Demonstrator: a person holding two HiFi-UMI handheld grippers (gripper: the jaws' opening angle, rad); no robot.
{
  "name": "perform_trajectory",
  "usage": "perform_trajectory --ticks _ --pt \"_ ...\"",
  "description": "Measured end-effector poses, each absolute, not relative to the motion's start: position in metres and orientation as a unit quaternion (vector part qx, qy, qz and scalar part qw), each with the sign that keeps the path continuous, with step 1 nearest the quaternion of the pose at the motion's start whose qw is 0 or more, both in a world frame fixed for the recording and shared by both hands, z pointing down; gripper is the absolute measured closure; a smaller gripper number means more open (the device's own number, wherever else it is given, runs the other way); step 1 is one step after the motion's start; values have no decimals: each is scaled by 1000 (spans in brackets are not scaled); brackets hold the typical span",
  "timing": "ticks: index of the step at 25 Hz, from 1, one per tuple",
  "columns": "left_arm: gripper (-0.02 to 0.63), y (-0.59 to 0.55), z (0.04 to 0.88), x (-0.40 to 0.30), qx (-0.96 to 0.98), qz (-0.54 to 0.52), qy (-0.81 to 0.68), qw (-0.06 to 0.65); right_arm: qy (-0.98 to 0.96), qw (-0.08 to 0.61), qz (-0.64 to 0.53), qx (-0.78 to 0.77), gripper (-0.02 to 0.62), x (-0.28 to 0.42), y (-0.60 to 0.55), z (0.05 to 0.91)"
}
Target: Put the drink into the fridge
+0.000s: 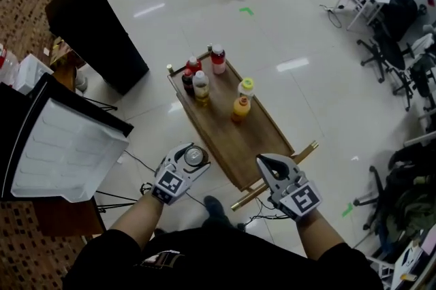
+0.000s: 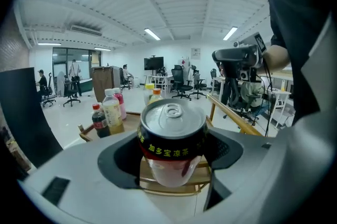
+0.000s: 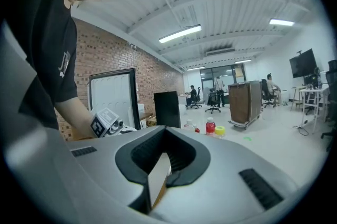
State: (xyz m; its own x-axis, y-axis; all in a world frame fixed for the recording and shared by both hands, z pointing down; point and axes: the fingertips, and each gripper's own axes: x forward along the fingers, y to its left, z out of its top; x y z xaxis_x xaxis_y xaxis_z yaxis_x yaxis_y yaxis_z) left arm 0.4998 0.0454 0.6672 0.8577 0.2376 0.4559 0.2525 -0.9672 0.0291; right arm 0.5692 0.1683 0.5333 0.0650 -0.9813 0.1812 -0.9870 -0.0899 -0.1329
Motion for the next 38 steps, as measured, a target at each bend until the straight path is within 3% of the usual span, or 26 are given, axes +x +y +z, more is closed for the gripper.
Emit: perform_trajectory --ticks 15,38 --pt "273 0 574 365 -984 -176 -39 -15 -751 42 82 654 578 477 79 503" --pt "273 -96 506 65 -976 -112 172 -73 -870 44 55 488 578 202 -73 461"
